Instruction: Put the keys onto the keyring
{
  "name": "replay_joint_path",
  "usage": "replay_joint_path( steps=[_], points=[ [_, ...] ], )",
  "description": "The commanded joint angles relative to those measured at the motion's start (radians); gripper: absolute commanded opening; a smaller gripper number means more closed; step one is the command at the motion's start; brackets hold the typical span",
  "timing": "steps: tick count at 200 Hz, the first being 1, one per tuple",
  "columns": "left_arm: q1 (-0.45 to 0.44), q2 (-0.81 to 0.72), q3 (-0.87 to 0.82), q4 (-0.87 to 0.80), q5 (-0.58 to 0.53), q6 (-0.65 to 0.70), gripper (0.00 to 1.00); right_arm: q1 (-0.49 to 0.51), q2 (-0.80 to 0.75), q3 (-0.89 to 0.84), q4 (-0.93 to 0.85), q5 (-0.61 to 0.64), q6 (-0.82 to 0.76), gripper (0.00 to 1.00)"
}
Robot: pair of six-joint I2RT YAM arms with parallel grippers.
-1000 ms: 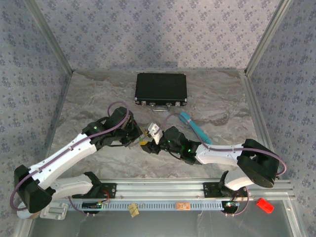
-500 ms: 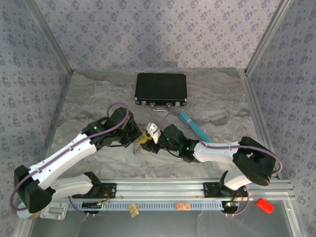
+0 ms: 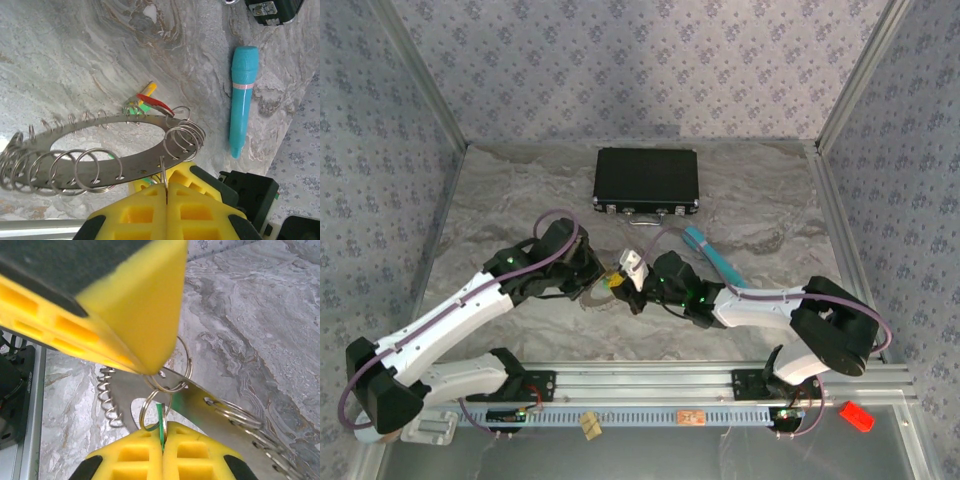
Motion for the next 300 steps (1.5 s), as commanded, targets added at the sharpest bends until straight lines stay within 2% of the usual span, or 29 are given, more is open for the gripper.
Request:
replay_joint_path(
  steps=[1,23,27,37,44,61,77,110,249,300],
  points=[
    [0.004,-0.03,0.005,-0.008,-0.018,-0.045,0.0,-0.008,-0.001,-0.018,-0.042,-0.013,-0.002,0.0],
    [0.005,-0.027,0.003,-0.011,-0.015,-0.057,0.0,-0.008,0.006,-0.005,-0.048,-0.006,-0.001,0.0],
    [0.006,-0.026,0.003,-0.014,-0.015,-0.059,0.0,-0.008,0.005,-0.004,-0.048,-0.002,-0.001,0.04],
    [0.006,-0.025,0.001,-0.015,-0.013,-0.068,0.0,-0.006,-0.006,0.0,-0.051,0.006,-0.005,0.24],
    [0.005,-0.026,-0.002,-0.016,-0.013,-0.077,0.0,-0.002,-0.021,-0.001,-0.054,0.02,-0.016,0.32],
    [0.007,-0.027,-0.011,-0.014,-0.011,-0.103,0.0,0.023,-0.08,-0.042,-0.018,0.081,-0.081,0.39],
    [0.008,-0.029,-0.019,-0.01,-0.006,-0.138,0.0,0.062,-0.132,-0.081,0.024,0.159,-0.166,0.41],
    [0.01,-0.03,-0.022,-0.011,0.007,-0.173,0.0,0.116,-0.131,-0.091,0.102,0.26,-0.281,0.41],
    [0.01,-0.034,-0.029,-0.008,0.022,-0.178,0.0,0.109,-0.002,0.008,0.162,0.251,-0.27,0.27],
    [0.008,-0.037,-0.031,-0.011,0.018,-0.182,0.0,0.099,0.028,0.026,0.171,0.261,-0.255,0.14]
  ],
)
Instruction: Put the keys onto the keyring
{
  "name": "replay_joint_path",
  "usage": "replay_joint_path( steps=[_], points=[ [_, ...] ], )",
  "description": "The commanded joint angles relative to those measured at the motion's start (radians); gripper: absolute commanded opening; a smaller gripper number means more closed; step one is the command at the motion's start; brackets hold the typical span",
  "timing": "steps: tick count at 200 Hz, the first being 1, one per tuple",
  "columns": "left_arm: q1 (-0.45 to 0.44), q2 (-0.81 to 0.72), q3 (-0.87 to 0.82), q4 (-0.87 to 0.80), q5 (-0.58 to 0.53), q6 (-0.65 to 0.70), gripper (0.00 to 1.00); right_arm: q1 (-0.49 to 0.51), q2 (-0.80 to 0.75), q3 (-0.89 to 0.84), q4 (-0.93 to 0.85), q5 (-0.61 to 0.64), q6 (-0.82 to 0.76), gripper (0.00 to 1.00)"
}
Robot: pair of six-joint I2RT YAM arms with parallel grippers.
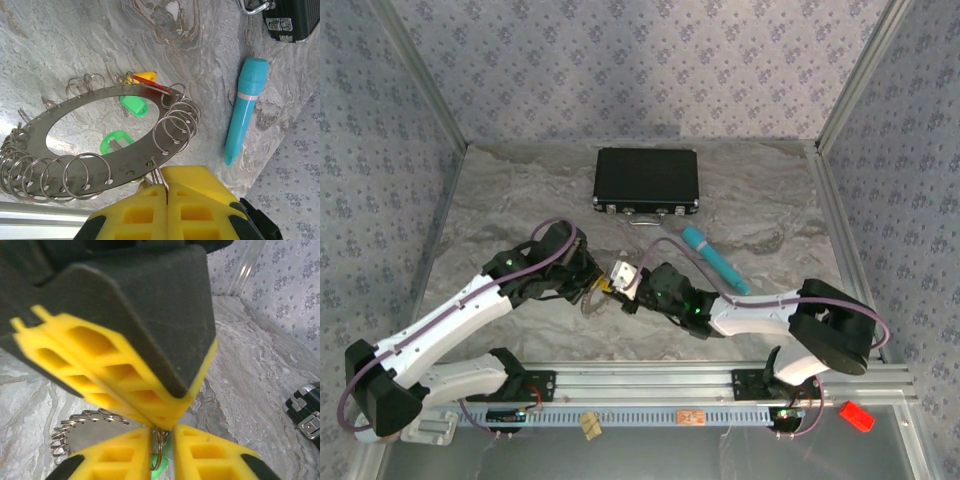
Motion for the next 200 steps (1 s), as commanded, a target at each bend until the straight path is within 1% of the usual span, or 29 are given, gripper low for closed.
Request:
replay_joint_path(
  steps=[1,14,31,46,48,52,53,55,58,62,69,79,87,95,103,111,117,124,140,145,159,167,186,200],
  points=[
    [0.002,-0.02,-0.002,-0.008,0.005,-0.043,0.0,-0.006,0.016,0.035,0.032,0.025,0.007,0.14],
    [0.002,-0.02,-0.002,-0.008,0.006,-0.045,0.0,-0.01,0.023,0.04,0.033,0.029,0.01,0.1],
    [0.001,-0.022,-0.004,-0.003,0.002,-0.039,0.0,-0.015,0.025,0.042,0.033,0.025,0.013,0.0],
    [0.002,-0.037,-0.013,0.023,-0.025,0.014,0.0,-0.022,0.017,0.042,0.013,0.004,0.017,0.0],
    [0.003,-0.04,-0.014,0.028,-0.03,0.026,0.04,-0.022,0.015,0.041,0.005,0.0,0.016,0.0],
    [0.006,-0.045,-0.012,0.029,-0.043,0.054,0.16,-0.025,0.008,0.044,-0.013,-0.007,0.015,0.0],
    [0.007,-0.045,-0.011,0.027,-0.047,0.063,0.18,-0.025,0.007,0.045,-0.018,-0.01,0.014,0.0],
    [0.01,-0.047,-0.008,0.025,-0.055,0.081,0.27,-0.027,0.004,0.044,-0.029,-0.014,0.012,0.0],
    [0.014,-0.05,-0.004,0.018,-0.072,0.106,0.37,-0.029,-0.003,0.047,-0.047,-0.023,0.009,0.0],
    [0.019,-0.055,0.005,0.007,-0.101,0.163,0.47,-0.034,-0.012,0.049,-0.076,-0.038,0.003,0.0],
    [0.023,-0.066,0.025,0.0,-0.157,0.272,0.52,-0.042,-0.031,0.054,-0.131,-0.067,-0.006,0.0],
    [0.024,-0.08,0.053,0.003,-0.241,0.47,0.59,-0.063,-0.06,0.067,-0.231,-0.13,-0.024,0.0],
    [0.027,-0.093,0.064,0.038,-0.279,0.635,0.63,-0.08,-0.084,0.082,-0.321,-0.18,-0.045,0.0],
    [0.028,-0.107,0.054,0.102,-0.282,0.817,0.64,-0.099,-0.108,0.095,-0.406,-0.231,-0.065,0.0],
    [0.032,-0.119,0.04,0.142,-0.282,0.957,0.64,-0.121,-0.129,0.109,-0.482,-0.281,-0.081,0.0],
    [0.035,-0.13,0.015,0.196,-0.241,1.113,0.64,-0.144,-0.149,0.128,-0.555,-0.326,-0.1,0.0],
    [0.036,-0.138,-0.007,0.224,-0.214,1.225,0.63,-0.157,-0.16,0.141,-0.61,-0.35,-0.117,0.0],
    [0.037,-0.148,-0.036,0.259,-0.187,1.323,0.6,-0.171,-0.175,0.161,-0.675,-0.378,-0.141,0.0],
    [0.038,-0.182,-0.126,0.327,-0.062,1.561,0.51,-0.205,-0.205,0.203,-0.797,-0.426,-0.187,0.0],
    [0.042,-0.19,-0.148,0.342,-0.025,1.609,0.49,-0.217,-0.213,0.214,-0.83,-0.443,-0.198,0.0],
    [0.05,-0.201,-0.199,0.368,0.125,1.775,0.45,-0.247,-0.226,0.256,-0.908,-0.479,-0.228,0.0],
    [0.049,-0.202,-0.221,0.386,0.184,1.844,0.43,-0.255,-0.227,0.281,-0.953,-0.494,-0.248,0.0],
    [0.049,-0.185,-0.255,0.442,0.268,1.936,0.4,-0.263,-0.216,0.338,-1.037,-0.513,-0.291,0.0],
    [0.049,-0.163,-0.266,0.482,0.316,1.961,0.36,-0.263,-0.212,0.367,-1.081,-0.523,-0.317,0.0]
  ],
)
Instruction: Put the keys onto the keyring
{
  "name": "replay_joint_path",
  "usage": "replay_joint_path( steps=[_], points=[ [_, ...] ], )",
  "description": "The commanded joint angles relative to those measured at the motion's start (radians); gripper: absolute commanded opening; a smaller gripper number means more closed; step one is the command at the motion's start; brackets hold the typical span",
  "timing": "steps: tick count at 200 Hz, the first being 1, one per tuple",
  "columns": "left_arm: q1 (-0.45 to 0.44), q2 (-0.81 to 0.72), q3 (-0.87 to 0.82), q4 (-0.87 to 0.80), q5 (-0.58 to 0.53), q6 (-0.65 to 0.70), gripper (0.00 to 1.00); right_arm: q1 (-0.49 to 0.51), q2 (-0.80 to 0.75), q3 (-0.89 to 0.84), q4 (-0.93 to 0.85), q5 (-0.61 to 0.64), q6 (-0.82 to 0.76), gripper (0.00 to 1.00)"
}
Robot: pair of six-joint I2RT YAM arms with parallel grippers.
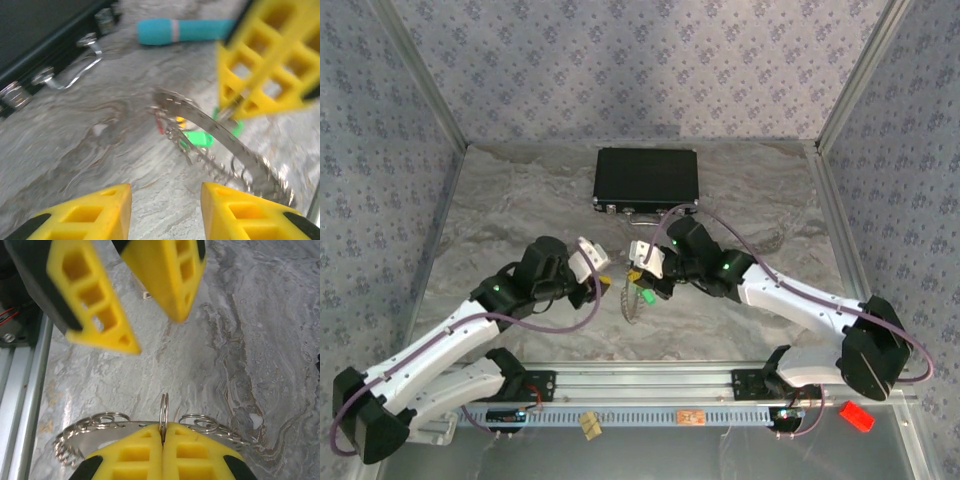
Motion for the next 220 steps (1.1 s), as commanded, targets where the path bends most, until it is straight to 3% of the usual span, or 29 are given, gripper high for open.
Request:
replay_joint_path(
  steps=[1,37,120,156,200,220],
  points=[
    [0.007,0.018,-0.011,0.137,0.182,0.231,0.35,-0.003,-0.013,0.077,-0.161,-0.078,-0.086,0.0],
    [0.007,0.024,-0.067,0.266,0.241,0.222,0.24,0.0,-0.005,0.123,-0.225,-0.083,-0.121,0.0],
    [0.008,-0.015,-0.15,0.38,0.336,0.151,0.27,0.016,-0.012,0.131,-0.204,-0.055,-0.122,0.0],
    [0.007,0.007,-0.15,0.41,0.333,0.141,0.23,0.03,-0.012,0.14,-0.206,-0.058,-0.126,0.0],
    [0.007,0.029,-0.13,0.385,0.334,0.167,0.12,0.04,-0.015,0.147,-0.214,-0.06,-0.132,0.0],
    [0.008,0.025,-0.13,0.39,0.337,0.166,0.02,0.04,-0.016,0.148,-0.216,-0.05,-0.124,0.0]
  ],
)
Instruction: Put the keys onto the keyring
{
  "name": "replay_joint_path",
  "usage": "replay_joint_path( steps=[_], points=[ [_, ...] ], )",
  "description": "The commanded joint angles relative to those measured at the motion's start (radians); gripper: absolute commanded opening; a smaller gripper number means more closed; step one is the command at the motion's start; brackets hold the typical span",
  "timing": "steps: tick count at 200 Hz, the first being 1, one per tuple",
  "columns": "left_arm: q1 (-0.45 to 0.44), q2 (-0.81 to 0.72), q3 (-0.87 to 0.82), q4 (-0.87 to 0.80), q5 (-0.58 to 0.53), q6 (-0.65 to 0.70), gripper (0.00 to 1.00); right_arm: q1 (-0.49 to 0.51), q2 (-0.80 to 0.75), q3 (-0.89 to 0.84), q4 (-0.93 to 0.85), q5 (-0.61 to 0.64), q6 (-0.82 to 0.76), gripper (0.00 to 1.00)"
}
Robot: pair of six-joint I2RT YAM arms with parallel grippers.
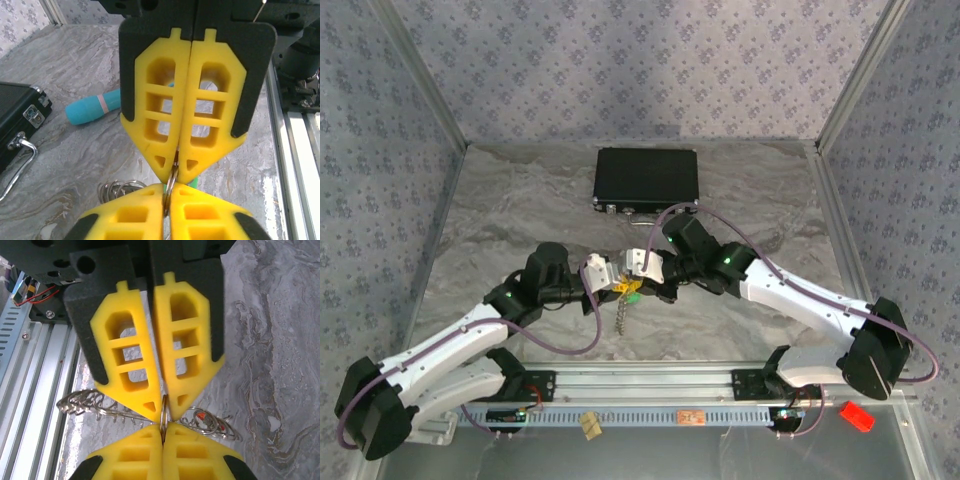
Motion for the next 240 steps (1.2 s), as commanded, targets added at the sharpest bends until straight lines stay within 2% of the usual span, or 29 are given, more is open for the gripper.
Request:
replay_joint_path(
  steps=[1,7,18,28,46,81,117,154,190,203,225,240],
  points=[
    [0.006,0.0,0.018,0.019,0.021,0.008,0.01,0.009,-0.017,0.045,-0.007,-0.014,-0.01,0.0],
    [0.005,-0.005,0.016,0.022,0.025,0.006,0.0,0.003,-0.025,0.036,0.011,-0.01,0.008,0.01],
    [0.005,-0.013,0.005,0.041,0.025,-0.011,0.0,-0.025,-0.057,0.0,0.055,-0.027,0.058,0.18],
    [0.005,-0.025,-0.018,0.077,0.027,-0.036,0.0,-0.053,-0.088,-0.039,0.094,-0.056,0.101,0.28],
    [0.005,-0.043,-0.062,0.16,0.028,-0.084,0.0,-0.091,-0.129,-0.113,0.145,-0.088,0.166,0.34],
    [0.004,-0.066,-0.102,0.222,0.018,-0.104,0.0,-0.085,-0.129,-0.181,0.212,-0.11,0.239,0.35],
    [0.004,-0.075,-0.116,0.245,0.021,-0.098,0.0,-0.074,-0.084,-0.184,0.242,-0.118,0.247,0.34],
    [0.005,-0.071,-0.124,0.27,0.026,-0.097,0.0,-0.068,-0.056,-0.169,0.252,-0.134,0.238,0.27],
    [0.005,-0.076,-0.125,0.255,0.029,-0.079,0.0,-0.069,-0.055,-0.168,0.251,-0.14,0.238,0.14],
    [0.005,-0.076,-0.125,0.254,0.029,-0.074,0.0,-0.07,-0.059,-0.169,0.249,-0.14,0.238,0.14],
    [0.006,-0.077,-0.125,0.25,0.03,-0.07,0.0,-0.073,-0.068,-0.17,0.237,-0.142,0.233,0.22],
    [0.004,-0.078,-0.125,0.251,0.031,-0.068,0.0,-0.076,-0.073,-0.168,0.229,-0.144,0.226,0.21]
  ],
)
